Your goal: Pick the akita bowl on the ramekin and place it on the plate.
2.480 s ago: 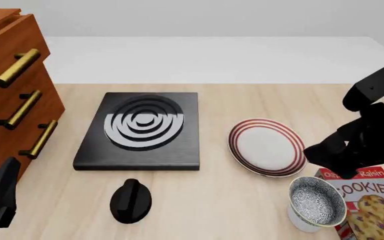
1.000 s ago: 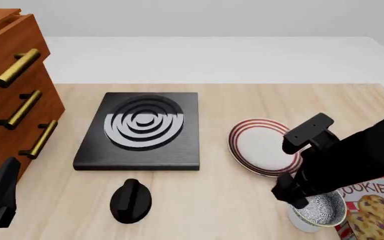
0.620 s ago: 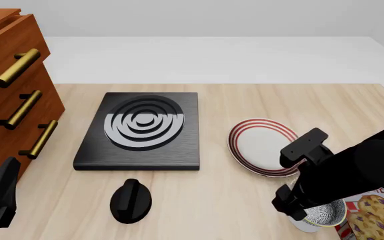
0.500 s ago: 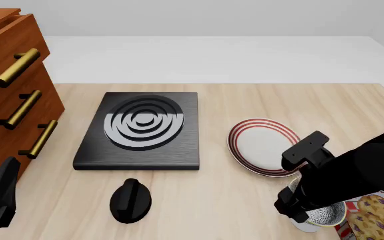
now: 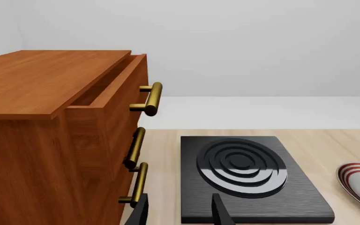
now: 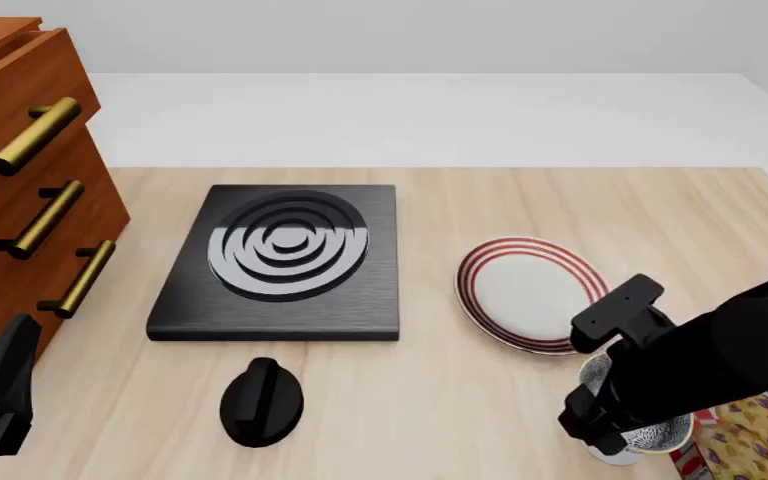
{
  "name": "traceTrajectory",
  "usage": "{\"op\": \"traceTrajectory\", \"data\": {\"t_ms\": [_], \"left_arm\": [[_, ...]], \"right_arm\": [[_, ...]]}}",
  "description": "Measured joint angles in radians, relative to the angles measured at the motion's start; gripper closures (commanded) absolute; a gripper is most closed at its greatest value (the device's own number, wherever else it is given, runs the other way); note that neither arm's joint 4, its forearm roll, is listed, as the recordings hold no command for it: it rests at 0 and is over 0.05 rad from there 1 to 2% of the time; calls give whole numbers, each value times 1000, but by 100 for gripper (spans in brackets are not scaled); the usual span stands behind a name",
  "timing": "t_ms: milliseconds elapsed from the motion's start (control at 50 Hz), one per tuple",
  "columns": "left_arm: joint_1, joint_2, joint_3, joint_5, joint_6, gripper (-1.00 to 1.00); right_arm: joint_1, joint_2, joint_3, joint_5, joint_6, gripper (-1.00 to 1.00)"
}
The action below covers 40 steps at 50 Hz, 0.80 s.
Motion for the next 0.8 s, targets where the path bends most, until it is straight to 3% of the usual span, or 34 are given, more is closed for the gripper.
{"op": "traceTrajectory", "data": {"t_ms": [460,480,800], "left_arm": [[0,0,0,0,0,-100],[0,0,0,0,0,-100],[0,0,0,0,0,-100]], "right_arm": [[29,41,38,-66,37,-100],[31,42,39,-68,40,100],[38,21,42,-52,48,100]]}}
